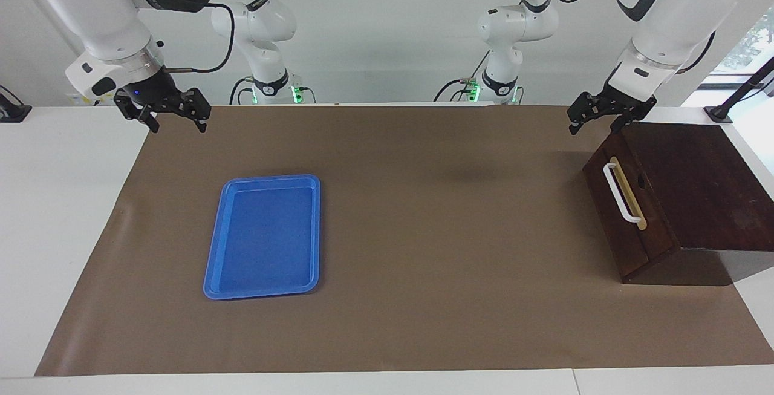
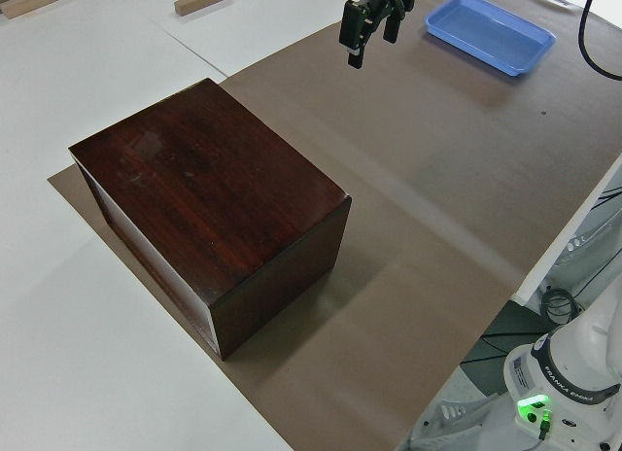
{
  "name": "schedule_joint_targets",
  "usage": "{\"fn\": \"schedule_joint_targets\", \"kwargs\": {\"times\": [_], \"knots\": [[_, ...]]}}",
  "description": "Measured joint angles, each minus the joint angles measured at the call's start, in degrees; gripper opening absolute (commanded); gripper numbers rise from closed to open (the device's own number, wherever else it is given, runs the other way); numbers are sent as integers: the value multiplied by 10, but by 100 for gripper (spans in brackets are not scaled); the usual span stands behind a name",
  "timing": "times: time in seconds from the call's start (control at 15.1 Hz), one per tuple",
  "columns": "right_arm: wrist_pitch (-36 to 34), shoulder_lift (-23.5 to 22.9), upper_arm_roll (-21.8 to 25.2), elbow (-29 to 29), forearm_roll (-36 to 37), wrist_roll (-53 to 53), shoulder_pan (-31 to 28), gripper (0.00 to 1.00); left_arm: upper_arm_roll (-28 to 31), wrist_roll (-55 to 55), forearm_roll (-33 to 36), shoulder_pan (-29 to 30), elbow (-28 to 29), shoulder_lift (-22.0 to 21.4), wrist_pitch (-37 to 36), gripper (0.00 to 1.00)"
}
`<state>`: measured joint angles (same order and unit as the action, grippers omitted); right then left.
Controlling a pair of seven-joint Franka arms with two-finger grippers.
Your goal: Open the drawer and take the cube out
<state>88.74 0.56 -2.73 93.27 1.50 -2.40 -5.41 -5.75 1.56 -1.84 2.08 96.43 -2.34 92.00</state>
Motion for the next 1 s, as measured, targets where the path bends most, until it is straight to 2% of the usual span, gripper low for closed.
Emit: {"fn": "schedule_joint_targets", "kwargs": {"times": [0.33, 0.53, 0.86, 1.0], "knots": [[0, 0, 0, 0, 0, 0, 0, 100, -1, -1, 2, -1, 0, 0, 1, 100], [0, 0, 0, 0, 0, 0, 0, 100, -4, -3, 16, -3, 6, 0, 26, 100], [0, 0, 0, 0, 0, 0, 0, 100, -9, -4, 101, -20, 68, 6, 127, 100], [2, 0, 0, 0, 0, 0, 0, 100, -9, -4, 165, -25, 104, 19, 173, 100]]}}
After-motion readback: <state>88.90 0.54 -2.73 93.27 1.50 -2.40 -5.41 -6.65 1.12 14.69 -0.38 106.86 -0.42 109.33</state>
